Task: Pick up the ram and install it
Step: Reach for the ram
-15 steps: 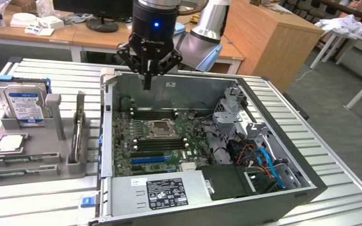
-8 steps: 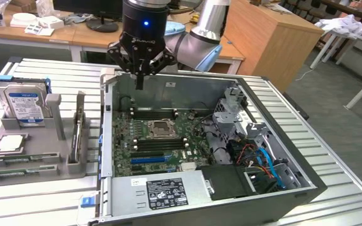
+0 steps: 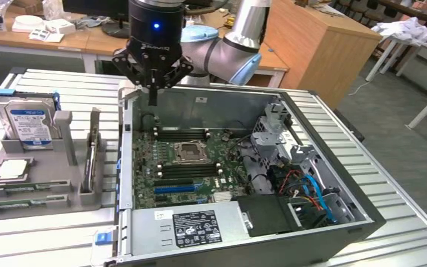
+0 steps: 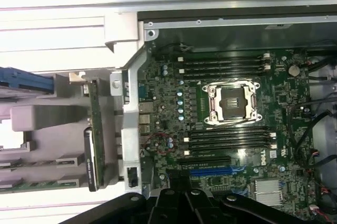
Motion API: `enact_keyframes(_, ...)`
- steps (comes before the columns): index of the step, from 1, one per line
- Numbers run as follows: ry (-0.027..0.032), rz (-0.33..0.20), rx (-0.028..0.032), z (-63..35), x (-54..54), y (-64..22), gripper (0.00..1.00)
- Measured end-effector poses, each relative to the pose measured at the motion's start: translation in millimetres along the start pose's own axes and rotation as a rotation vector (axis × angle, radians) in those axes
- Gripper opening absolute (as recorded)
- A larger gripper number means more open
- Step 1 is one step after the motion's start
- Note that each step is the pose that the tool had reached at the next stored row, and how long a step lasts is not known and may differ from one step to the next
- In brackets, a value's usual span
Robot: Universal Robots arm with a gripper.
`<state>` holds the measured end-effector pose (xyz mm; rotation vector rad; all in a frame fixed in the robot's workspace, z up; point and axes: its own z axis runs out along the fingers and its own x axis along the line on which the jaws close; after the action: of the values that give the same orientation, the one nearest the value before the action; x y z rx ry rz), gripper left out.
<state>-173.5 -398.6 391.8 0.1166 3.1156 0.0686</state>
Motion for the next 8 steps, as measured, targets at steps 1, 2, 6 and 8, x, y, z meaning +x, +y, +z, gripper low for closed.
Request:
enact_keyframes(1,0.0003,0.0,-0.0001,0.1,2.3,-0.2,0.11)
enact_keyframes(2,0.0008,0.0,-0.0001,0.1,4.4,-0.3,0.11)
enact_keyframes(6,0.0032,0.0,0.0002,0.3,13.6,-1.0,0.11)
enact_keyframes(8,0.0041,0.0,0.0001,0.5,18.6,-1.3,0.11)
